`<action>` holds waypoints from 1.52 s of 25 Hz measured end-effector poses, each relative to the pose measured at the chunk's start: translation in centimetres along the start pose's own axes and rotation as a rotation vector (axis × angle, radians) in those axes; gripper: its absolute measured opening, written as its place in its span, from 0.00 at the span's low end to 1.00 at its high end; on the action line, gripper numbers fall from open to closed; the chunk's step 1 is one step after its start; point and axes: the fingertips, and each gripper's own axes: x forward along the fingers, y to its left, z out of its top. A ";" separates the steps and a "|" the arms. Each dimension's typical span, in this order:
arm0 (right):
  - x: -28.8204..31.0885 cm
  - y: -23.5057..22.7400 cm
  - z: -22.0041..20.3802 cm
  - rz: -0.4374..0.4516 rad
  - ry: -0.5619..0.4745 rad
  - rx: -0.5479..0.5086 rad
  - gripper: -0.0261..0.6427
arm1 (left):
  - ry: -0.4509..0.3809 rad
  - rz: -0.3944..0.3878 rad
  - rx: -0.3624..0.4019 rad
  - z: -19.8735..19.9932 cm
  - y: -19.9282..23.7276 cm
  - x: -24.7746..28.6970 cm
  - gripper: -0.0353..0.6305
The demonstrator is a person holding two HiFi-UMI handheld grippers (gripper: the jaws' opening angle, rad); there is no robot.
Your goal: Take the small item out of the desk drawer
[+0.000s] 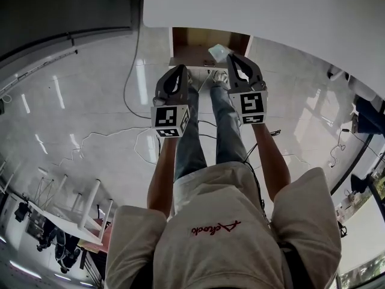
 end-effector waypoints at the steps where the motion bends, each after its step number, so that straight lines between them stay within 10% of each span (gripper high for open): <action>1: -0.5 -0.1 0.3 -0.007 -0.007 0.019 0.06 | -0.002 0.005 -0.006 0.2 0.0 -0.3 0.07; 38: -15.0 -5.0 21.7 -0.185 -0.330 0.037 0.06 | -0.277 0.026 0.099 22.0 -2.9 -9.8 0.07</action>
